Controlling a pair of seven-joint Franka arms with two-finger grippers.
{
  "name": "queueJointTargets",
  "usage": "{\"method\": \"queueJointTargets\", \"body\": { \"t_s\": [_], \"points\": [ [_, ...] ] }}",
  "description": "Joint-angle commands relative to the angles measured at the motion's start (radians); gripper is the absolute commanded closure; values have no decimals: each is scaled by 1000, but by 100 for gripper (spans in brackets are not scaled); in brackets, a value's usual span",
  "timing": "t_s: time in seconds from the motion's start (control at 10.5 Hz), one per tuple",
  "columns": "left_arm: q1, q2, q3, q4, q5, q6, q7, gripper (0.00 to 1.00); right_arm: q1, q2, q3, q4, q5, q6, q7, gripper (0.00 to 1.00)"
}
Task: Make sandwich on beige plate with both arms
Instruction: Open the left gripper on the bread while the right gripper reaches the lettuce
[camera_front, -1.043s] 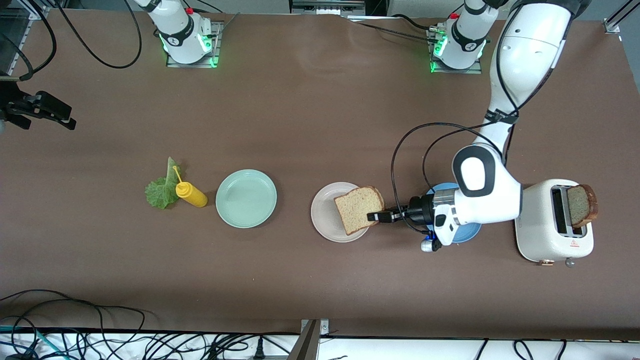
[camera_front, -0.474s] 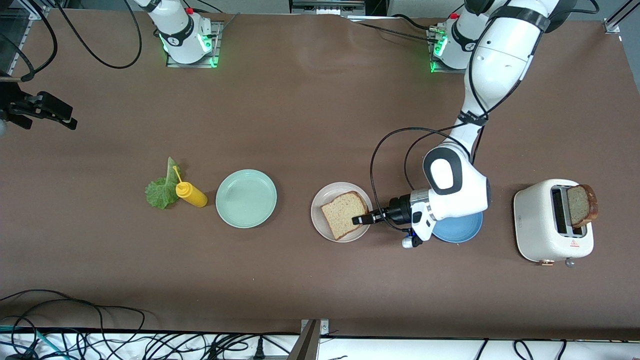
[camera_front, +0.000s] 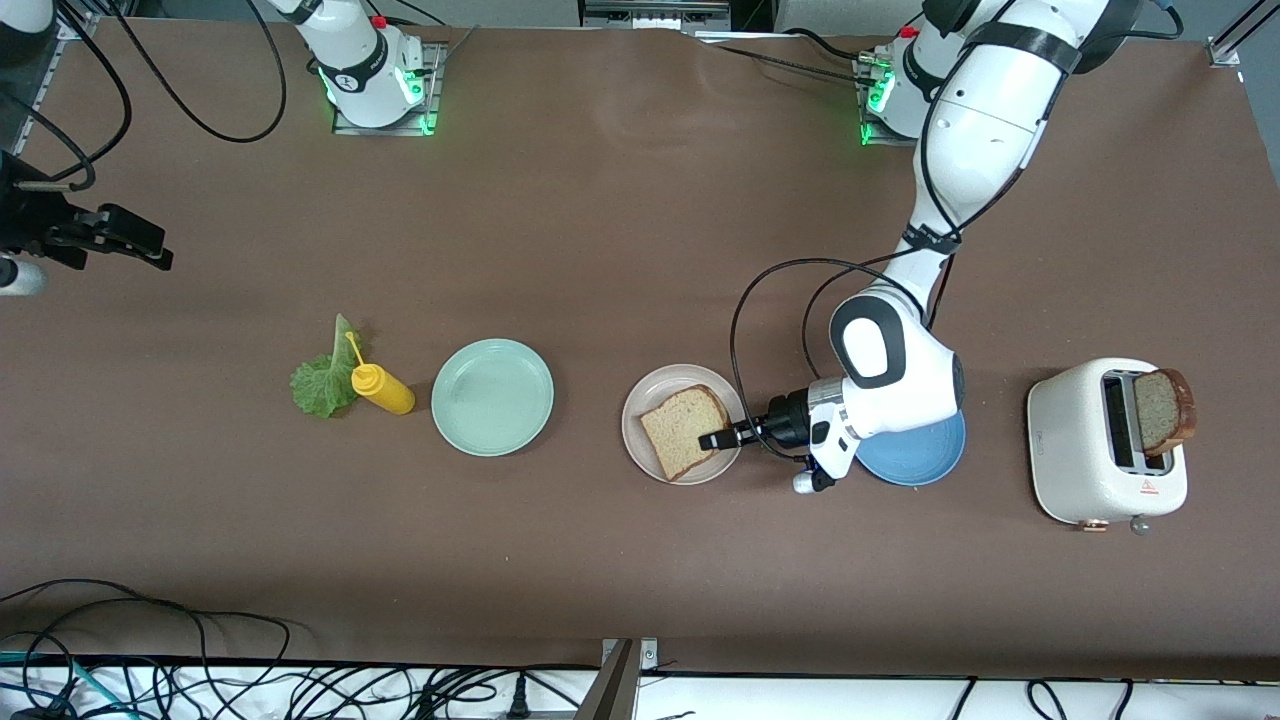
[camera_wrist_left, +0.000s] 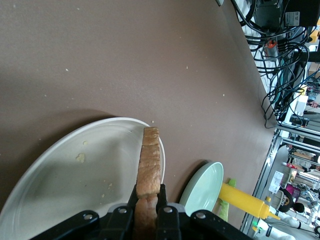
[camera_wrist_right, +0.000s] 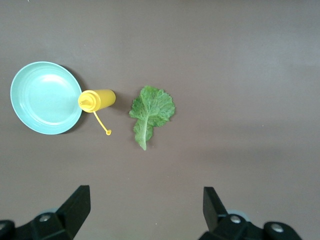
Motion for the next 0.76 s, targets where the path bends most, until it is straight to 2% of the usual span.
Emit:
{"method": "queueJointTargets", "body": {
  "t_s": [0.0,0.09,0.28,0.66],
  "points": [
    [-29,7,9,2,-64,32,41,74,-2,-5,3,-78,4,77,9,0],
    [-29,6,9,2,-66,40,33,1,-2,-7,5,-116,4,109,9,0],
    [-41,6,12,-9,-40,75,41,0,-1,-10,8,-193,6,201,9,0],
    [-34,-5,21,-19,41,81,26,0,-1,-11,25,-276,7,281,11,0]
  ]
}}
